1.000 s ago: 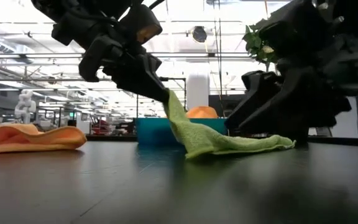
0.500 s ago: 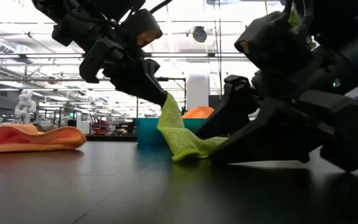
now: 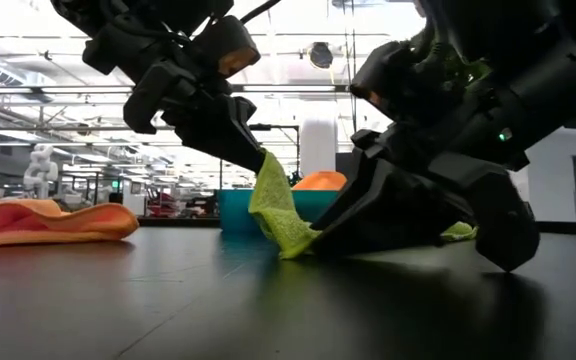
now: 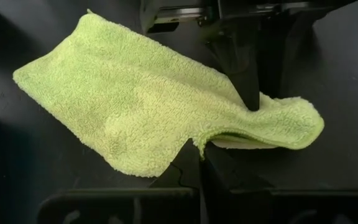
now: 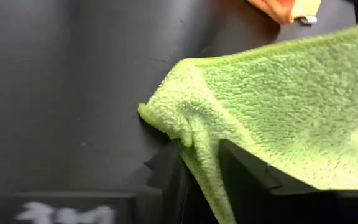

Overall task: Fold microfiber towels
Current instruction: Fold the green microfiber cloth

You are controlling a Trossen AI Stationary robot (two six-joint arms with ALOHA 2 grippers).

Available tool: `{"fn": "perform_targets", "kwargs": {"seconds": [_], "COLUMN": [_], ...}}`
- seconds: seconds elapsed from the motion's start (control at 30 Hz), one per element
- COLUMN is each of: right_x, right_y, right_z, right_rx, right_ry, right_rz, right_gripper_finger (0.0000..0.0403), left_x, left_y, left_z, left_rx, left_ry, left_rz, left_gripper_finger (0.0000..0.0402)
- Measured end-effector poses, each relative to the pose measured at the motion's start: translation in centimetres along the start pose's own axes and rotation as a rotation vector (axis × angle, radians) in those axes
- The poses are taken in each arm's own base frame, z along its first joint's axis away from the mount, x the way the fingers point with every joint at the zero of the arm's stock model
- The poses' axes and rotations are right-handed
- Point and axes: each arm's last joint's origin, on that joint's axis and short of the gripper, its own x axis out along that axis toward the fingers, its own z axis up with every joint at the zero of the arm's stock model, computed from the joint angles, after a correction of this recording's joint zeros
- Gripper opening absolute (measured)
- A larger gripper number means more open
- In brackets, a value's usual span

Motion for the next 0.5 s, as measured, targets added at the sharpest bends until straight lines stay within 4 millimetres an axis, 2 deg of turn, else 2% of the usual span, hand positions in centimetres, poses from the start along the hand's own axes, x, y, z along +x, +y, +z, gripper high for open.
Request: {"fn": "perform_targets", "kwargs": {"seconds": [0.17,0.37,0.5], "right_x": [-0.1,-1.7,-3.5], "right_y": [0.2,0.5,0.8], "right_z": [-0.1,1.3,2.6], "right_rx": [0.041,0.106,0.106], "right_ry": [0.000,-0.067,-0.117], "right_rz": [-0.001,0.014,0.107], "right_gripper_finger": [0.0013,0.0003,0.0001], "left_x": [0.0,0.0,-0.1], "left_y": [0.0,-0.4,-1.6], "left_z": [-0.1,-0.7,-0.8], "left_rx": [-0.001,-0.027,-0.029], "left_ry": [0.012,0.080,0.106], "left_rz": [-0.003,-0.020,-0.057], "left_gripper_finger": [0.0001,0.0001,0.0001]}}
